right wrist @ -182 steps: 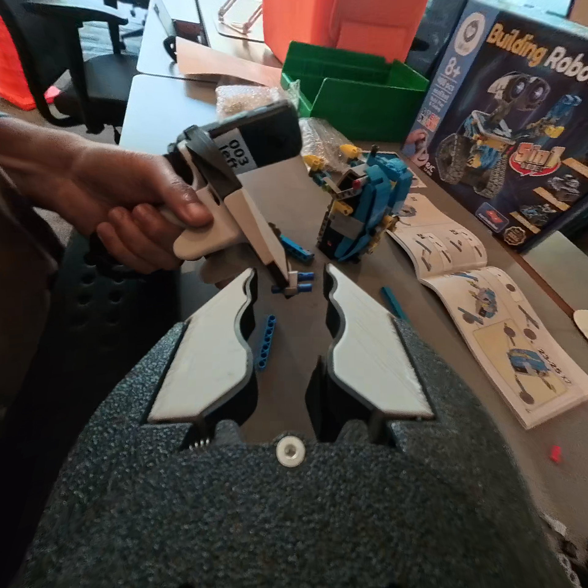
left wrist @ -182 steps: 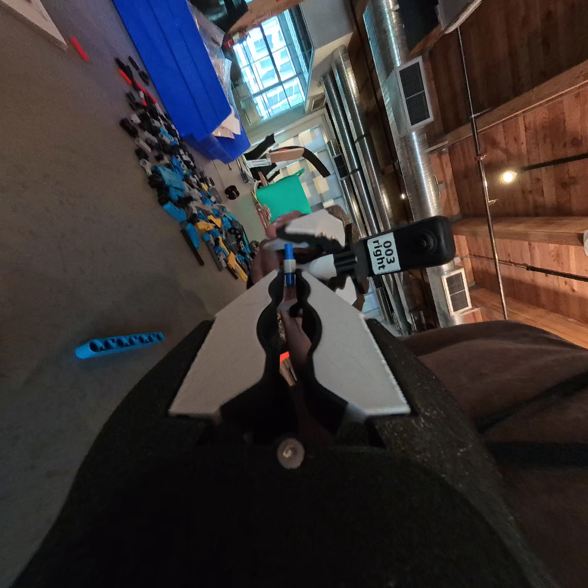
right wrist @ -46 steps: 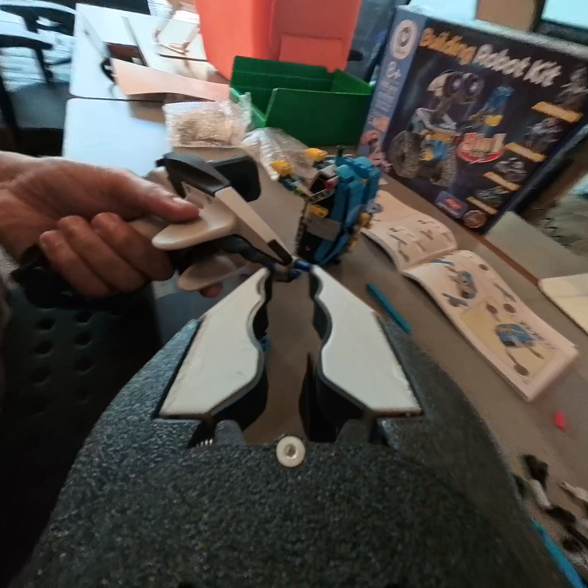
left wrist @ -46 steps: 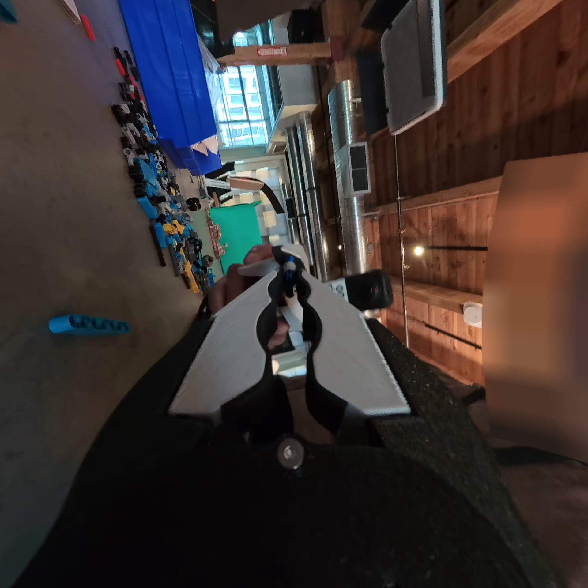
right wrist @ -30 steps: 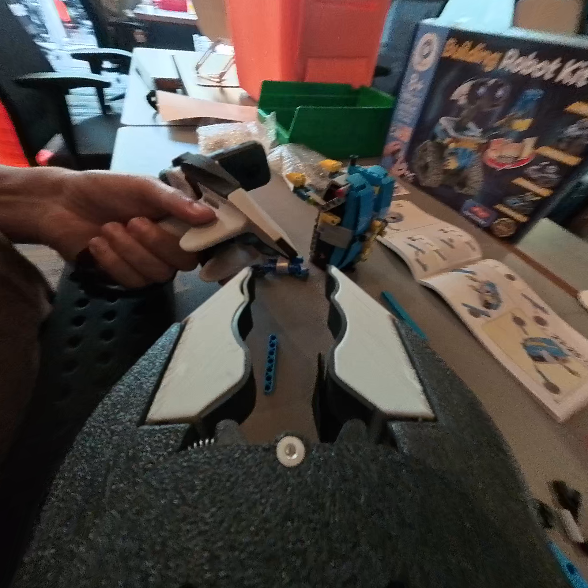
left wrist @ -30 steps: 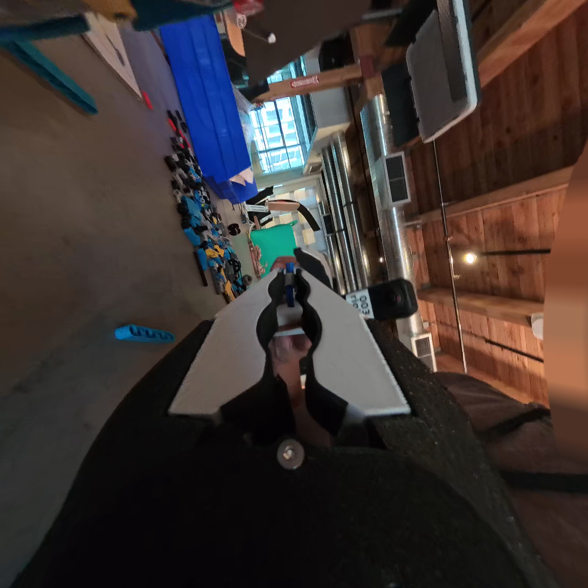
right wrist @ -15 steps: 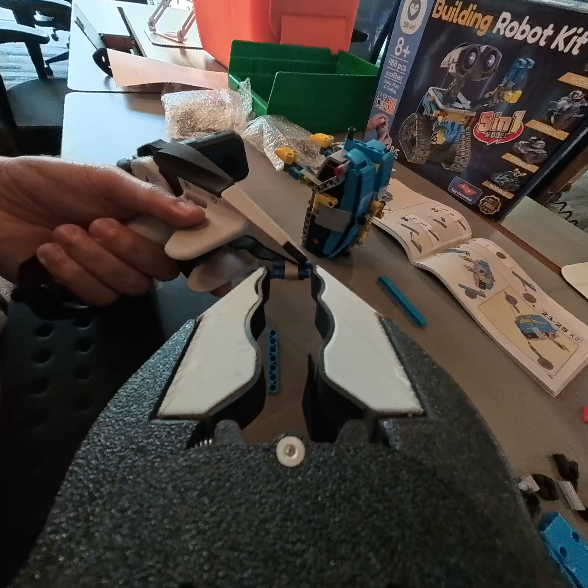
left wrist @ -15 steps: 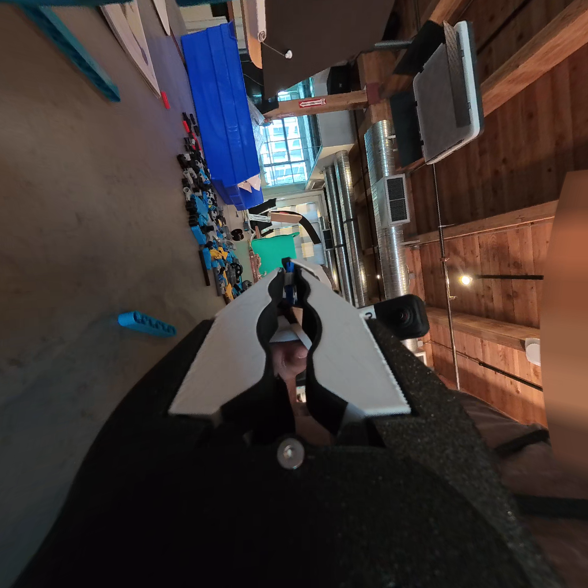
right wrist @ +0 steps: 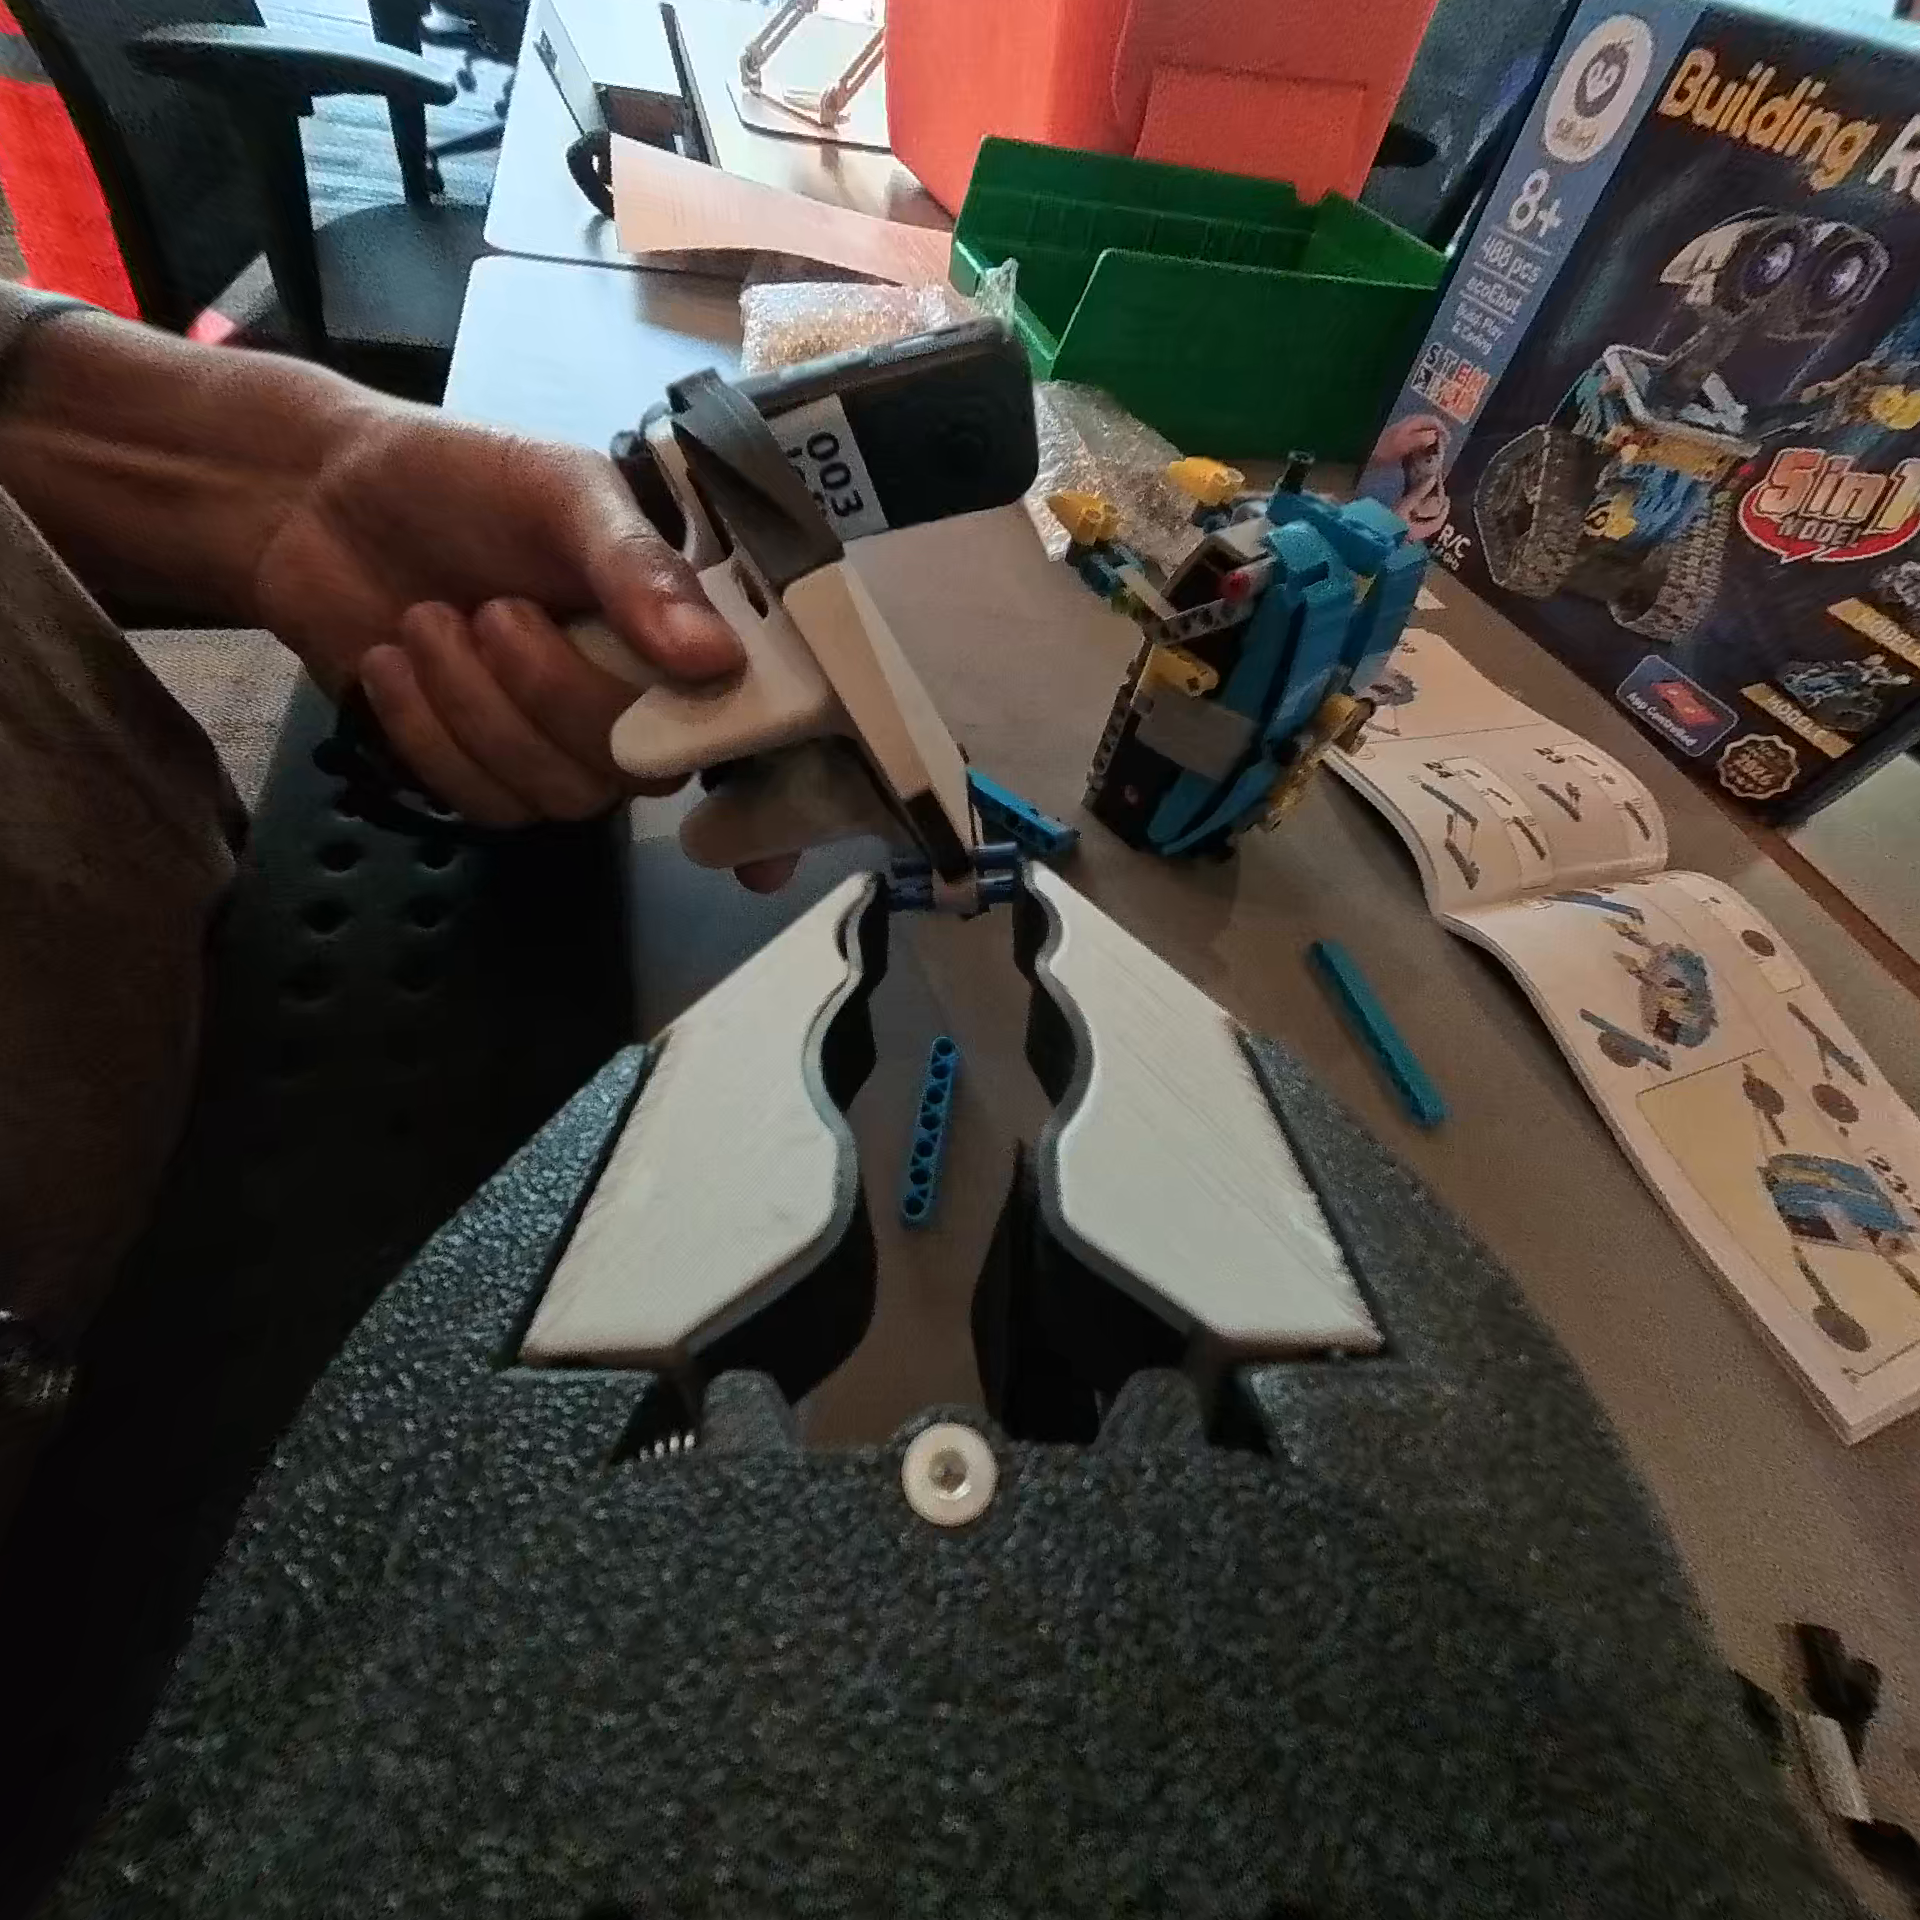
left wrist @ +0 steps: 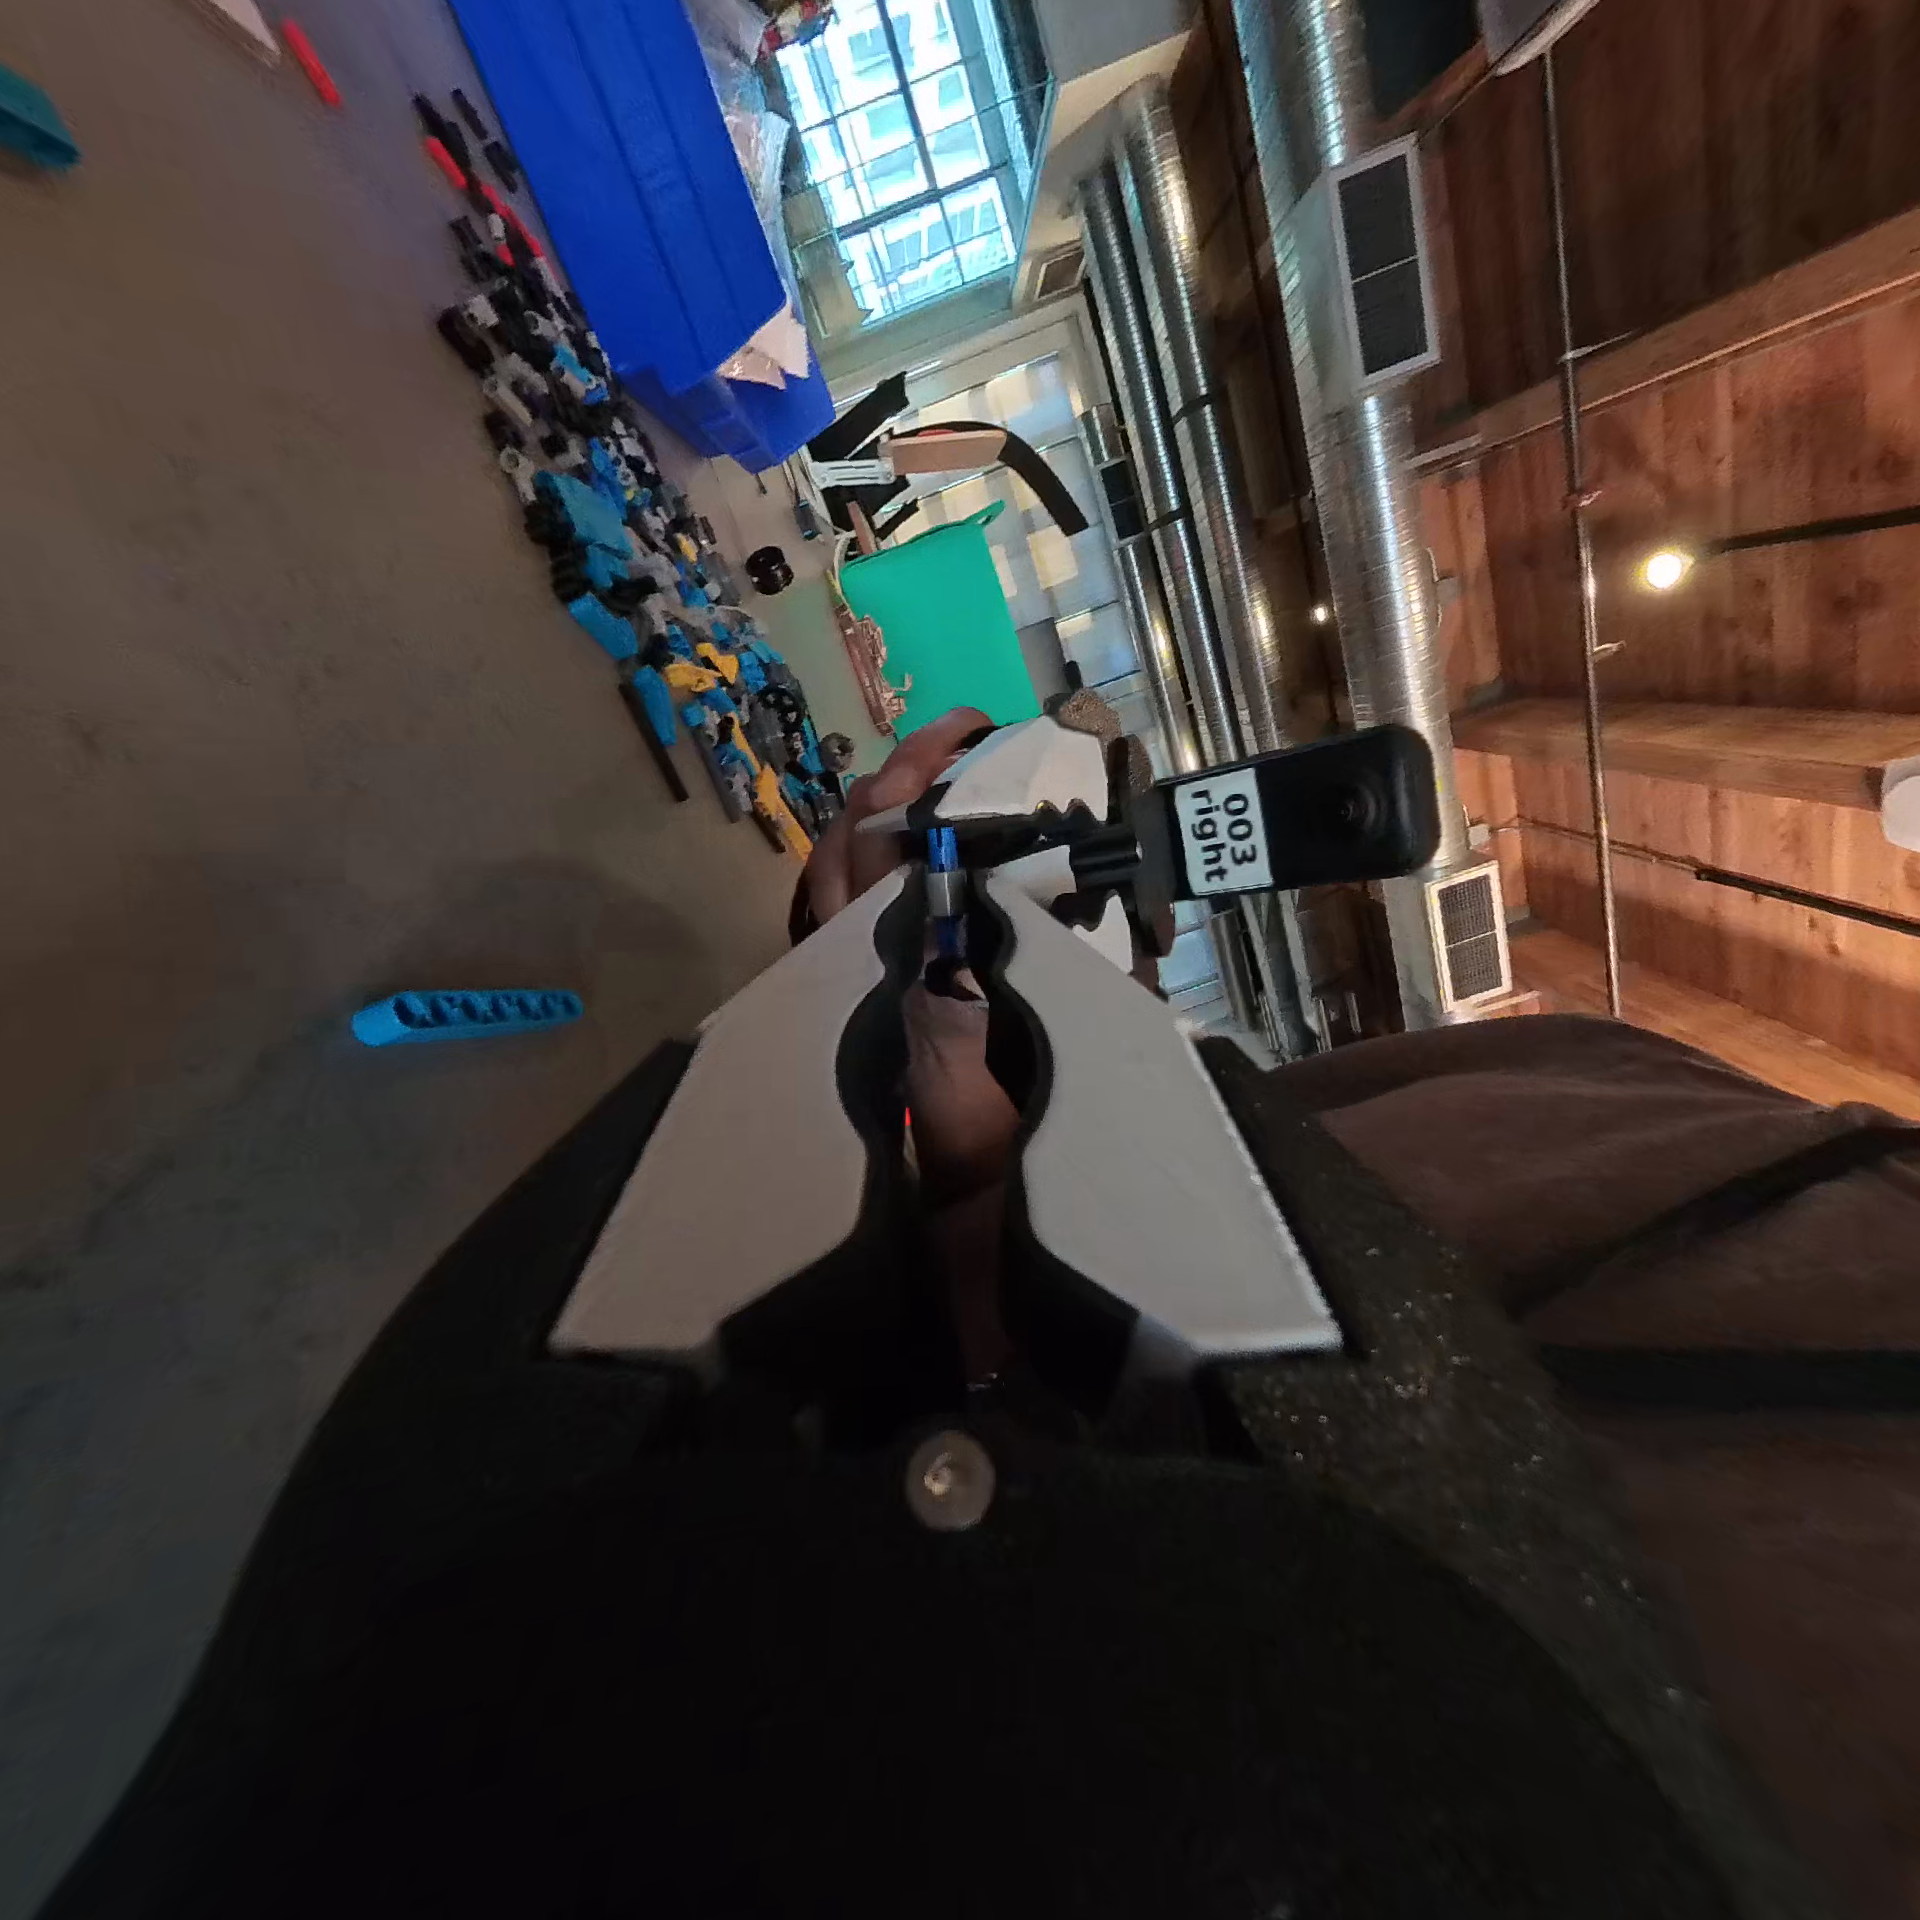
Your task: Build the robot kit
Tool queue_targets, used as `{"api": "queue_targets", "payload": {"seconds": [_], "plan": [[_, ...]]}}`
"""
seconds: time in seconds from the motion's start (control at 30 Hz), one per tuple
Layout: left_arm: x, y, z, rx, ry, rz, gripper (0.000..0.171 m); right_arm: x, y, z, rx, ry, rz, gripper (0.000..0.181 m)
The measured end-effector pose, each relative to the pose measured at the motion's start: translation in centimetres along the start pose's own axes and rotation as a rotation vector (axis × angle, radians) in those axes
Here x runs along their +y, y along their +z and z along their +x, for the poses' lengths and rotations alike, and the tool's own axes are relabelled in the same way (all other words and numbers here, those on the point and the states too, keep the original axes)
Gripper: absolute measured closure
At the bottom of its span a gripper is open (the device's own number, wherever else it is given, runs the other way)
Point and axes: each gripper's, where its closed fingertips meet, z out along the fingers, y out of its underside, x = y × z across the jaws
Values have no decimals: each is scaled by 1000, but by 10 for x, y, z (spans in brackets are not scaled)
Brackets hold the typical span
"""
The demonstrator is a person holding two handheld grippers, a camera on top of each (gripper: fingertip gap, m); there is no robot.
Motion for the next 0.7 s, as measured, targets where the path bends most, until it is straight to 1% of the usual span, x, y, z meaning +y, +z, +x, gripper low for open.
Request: {"api": "queue_targets", "payload": {"seconds": [0.13, 0.33, 0.4, 0.47, 0.53, 0.57, 0.6, 0.67, 0.7], "plan": [[2, 0, -7, -28, -15, -13, 164, 7, 3, -1, -23, 16, 17, 157], [5, 1, -10, -30, -38, -37, 164, 12, 2, -1, -59, 43, 4, 155], [3, 1, -10, -31, -42, -22, 164, 12, 2, 5, -13, 67, 12, 148], [0, 0, -12, -38, -45, -2, 165, 12, 2, 7, 57, 28, 13, 147], [-2, -1, -15, -58, -47, 17, 164, 13, 3, 10, 107, -14, -18, 147], [-3, -2, -16, -73, -44, 27, 164, 15, 5, 11, 117, -21, -33, 147], [-3, -2, -18, -85, -38, 33, 164, 16, 6, 10, 107, -14, -46, 149], [-4, -2, -21, -121, -13, 47, 165, 18, 8, 7, 71, 14, -69, 157], [-4, -3, -22, -143, 6, 49, 165, 20, 10, 7, 65, 18, -89, 157]]}}
